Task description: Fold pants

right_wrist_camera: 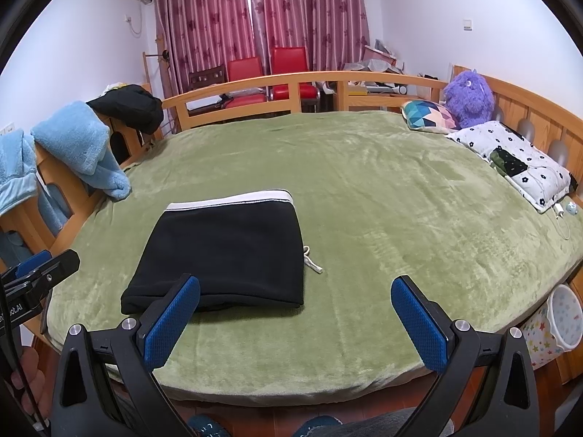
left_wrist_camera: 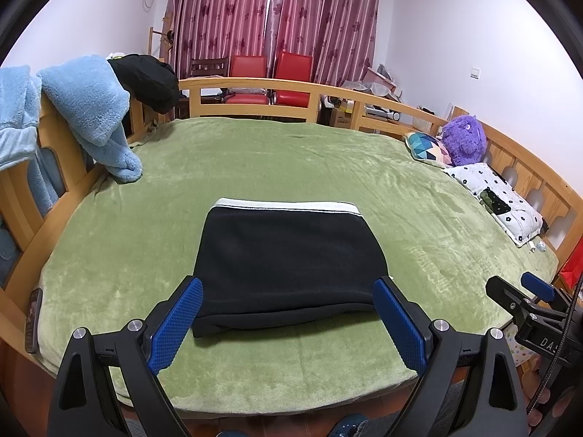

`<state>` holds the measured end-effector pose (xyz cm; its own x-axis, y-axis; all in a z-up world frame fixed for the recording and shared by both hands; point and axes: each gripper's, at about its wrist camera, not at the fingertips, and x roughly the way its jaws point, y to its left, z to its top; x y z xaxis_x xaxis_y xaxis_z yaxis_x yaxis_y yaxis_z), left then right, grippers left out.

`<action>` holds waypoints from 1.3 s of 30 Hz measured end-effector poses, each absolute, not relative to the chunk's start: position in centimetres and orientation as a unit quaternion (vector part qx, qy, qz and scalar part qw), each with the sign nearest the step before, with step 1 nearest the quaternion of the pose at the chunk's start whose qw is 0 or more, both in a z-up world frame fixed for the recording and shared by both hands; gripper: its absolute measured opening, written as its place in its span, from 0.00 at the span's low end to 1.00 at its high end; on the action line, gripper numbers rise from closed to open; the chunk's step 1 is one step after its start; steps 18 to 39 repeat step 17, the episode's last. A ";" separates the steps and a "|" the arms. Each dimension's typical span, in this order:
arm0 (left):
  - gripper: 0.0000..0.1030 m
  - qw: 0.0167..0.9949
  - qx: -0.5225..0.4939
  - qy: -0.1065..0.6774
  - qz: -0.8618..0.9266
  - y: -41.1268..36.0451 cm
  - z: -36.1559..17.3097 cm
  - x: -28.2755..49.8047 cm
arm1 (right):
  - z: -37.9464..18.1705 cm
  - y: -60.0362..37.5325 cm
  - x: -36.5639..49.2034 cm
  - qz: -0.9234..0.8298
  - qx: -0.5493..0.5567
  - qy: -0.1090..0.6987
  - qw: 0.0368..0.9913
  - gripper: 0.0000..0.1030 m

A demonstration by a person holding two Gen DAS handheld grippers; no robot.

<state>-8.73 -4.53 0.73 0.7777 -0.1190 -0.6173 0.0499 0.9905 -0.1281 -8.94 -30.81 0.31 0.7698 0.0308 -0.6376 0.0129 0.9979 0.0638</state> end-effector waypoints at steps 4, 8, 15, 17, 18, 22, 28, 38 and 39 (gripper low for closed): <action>0.92 0.942 -0.052 0.330 -0.044 -4.5 0.7 -8.8 | 0.4 -30.8 -9.0 0.004 0.029 0.339 0.940 1.00; 0.92 0.941 -0.053 0.330 -0.044 -4.5 0.7 -8.7 | 0.4 -30.7 -9.0 0.003 0.030 0.339 0.940 1.00; 0.92 0.942 -0.052 0.329 -0.045 -4.4 0.7 -8.7 | 0.6 -30.6 -9.0 0.006 0.029 0.338 0.941 1.00; 0.92 0.942 -0.048 0.327 -0.048 -4.6 0.9 -8.8 | 0.6 -30.6 -9.0 0.006 0.028 0.337 0.941 1.00; 0.92 0.942 -0.048 0.327 -0.048 -4.6 0.9 -8.8 | 0.6 -30.6 -9.0 0.006 0.028 0.337 0.941 1.00; 0.92 0.942 -0.048 0.327 -0.048 -4.6 0.9 -8.8 | 0.6 -30.6 -9.0 0.006 0.028 0.337 0.941 1.00; 0.92 0.942 -0.048 0.327 -0.048 -4.6 0.9 -8.8 | 0.6 -30.6 -9.0 0.006 0.028 0.337 0.941 1.00; 0.92 0.942 -0.048 0.327 -0.048 -4.6 0.9 -8.8 | 0.6 -30.6 -9.0 0.006 0.028 0.337 0.941 1.00; 0.92 0.942 -0.048 0.327 -0.048 -4.6 0.9 -8.8 | 0.6 -30.6 -9.0 0.006 0.028 0.337 0.941 1.00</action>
